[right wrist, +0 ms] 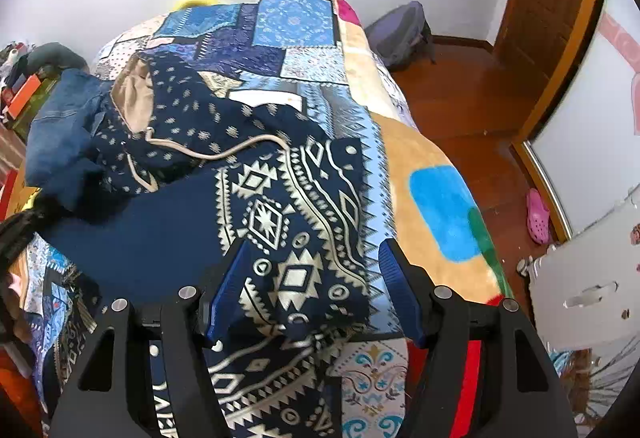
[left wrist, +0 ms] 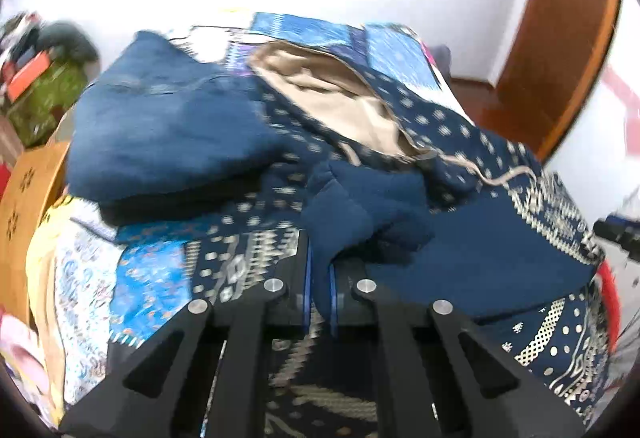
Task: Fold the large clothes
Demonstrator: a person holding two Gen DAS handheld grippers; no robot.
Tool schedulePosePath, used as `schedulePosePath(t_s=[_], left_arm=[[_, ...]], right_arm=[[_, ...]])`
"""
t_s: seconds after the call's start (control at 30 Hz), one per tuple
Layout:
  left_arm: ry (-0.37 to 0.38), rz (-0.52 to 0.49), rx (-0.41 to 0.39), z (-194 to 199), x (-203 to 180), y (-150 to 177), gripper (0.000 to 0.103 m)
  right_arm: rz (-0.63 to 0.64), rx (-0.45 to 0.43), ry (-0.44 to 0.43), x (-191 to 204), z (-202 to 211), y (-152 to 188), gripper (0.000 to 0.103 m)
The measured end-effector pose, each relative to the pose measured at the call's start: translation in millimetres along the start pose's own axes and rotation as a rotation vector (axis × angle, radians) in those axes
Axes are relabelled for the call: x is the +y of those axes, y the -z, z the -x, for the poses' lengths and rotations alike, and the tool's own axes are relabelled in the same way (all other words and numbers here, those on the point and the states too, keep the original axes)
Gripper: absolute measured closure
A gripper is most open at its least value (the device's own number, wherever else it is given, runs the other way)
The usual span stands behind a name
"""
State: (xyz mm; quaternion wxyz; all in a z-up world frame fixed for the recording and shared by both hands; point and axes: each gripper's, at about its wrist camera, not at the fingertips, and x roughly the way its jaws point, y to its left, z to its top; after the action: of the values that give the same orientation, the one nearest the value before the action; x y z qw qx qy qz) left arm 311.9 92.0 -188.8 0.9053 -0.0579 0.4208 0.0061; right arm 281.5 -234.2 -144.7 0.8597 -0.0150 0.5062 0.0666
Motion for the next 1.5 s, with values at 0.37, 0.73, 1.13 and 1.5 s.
schedulePosePath(t_s=[0.37,0.73,1.13,1.5], left_arm=[[-0.096,0.06,0.249,-41.3,60.6,57.1,0.067],[-0.135,0.195,0.257,-32.9,99.8,77.6,0.044],[-0.068,0.122,0.007,25.3,72.8,-20.3,0.043],[-0.024,0.053,-0.086,-2.7,42.3,-111.4,0.043]], right_arm=[[0.043,0.096,-0.033,22.6,-41.2,15.9,0.036],[-0.11,0.152,-0.137,-1.5,-43.2,12.3,0.033],[0.048,-0.063,-0.071,26.4,10.9,-54.3,0.033],[0.179,-0.242,-0.022,84.9,23.0,-122.4,0.033]])
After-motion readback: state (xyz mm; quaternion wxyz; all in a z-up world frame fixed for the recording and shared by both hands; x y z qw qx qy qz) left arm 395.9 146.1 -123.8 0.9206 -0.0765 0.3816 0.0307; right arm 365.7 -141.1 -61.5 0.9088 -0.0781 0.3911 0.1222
